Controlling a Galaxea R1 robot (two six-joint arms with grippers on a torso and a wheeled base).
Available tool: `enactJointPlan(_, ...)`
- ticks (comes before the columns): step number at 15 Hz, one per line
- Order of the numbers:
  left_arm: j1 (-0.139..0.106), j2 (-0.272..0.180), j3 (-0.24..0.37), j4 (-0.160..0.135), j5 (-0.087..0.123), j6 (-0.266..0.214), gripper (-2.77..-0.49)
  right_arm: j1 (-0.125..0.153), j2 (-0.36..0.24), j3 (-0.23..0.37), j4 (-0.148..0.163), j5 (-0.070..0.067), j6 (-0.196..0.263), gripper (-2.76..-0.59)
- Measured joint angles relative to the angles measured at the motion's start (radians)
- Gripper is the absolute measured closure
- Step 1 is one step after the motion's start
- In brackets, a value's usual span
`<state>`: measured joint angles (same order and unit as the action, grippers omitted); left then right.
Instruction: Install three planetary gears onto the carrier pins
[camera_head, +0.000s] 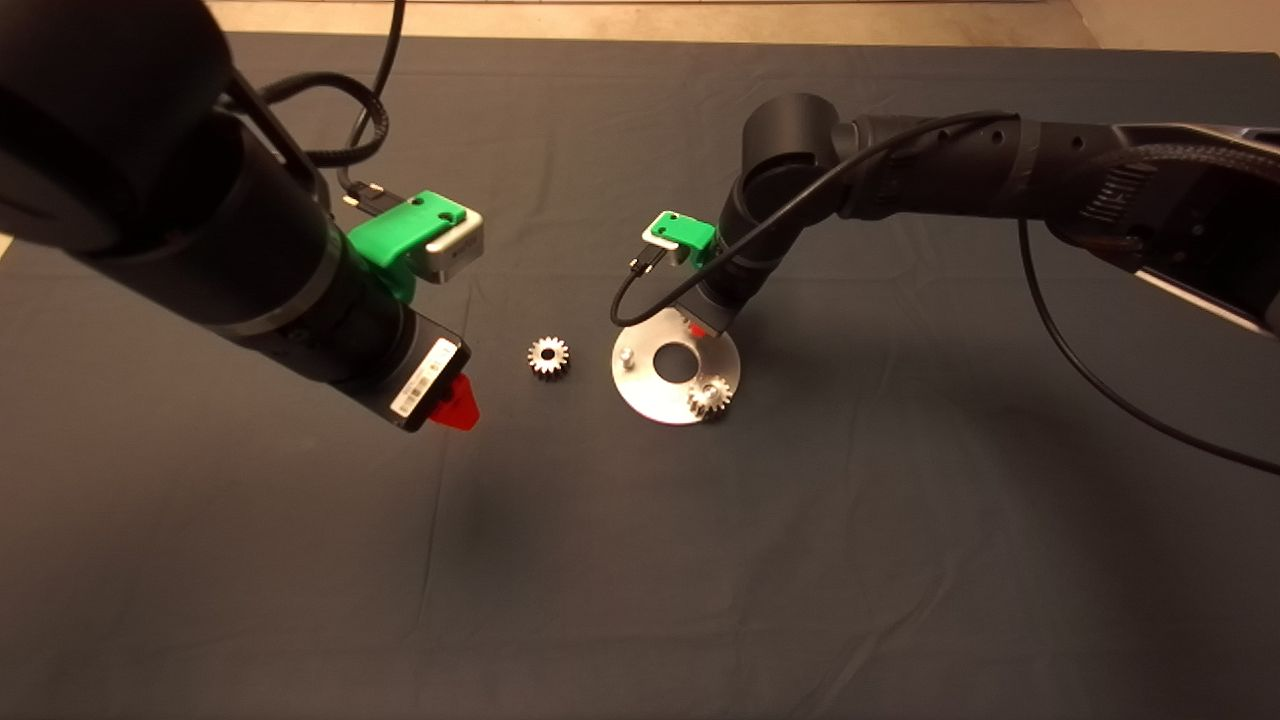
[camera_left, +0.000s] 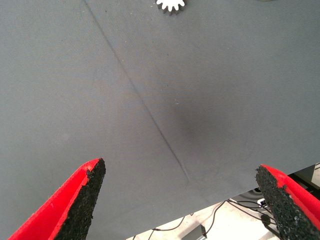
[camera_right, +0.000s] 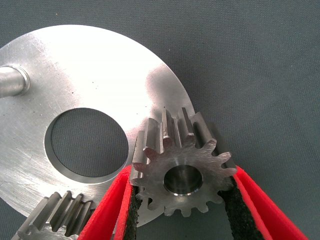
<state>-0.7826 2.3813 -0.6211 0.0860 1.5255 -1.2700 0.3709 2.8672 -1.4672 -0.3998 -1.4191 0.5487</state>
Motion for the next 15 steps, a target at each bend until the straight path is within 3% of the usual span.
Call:
enactJointPlan(8,-0.005,0.0,0.0,0.0,0.0,0.0,-2.17,0.0,0.003,0.0,0.001,0.002,0.006,-1.16)
enactJointPlan(13,-0.005,0.0,0.0,0.0,0.0,0.0,-2.17,0.0,0.004,0.0,0.001,0.003,0.006,-1.3)
enactJointPlan(15,-0.005,0.0,0.0,0.0,0.0,0.0,-2.17,0.001,0.017,-0.004,0.0,-0.004,0.006,-1.44)
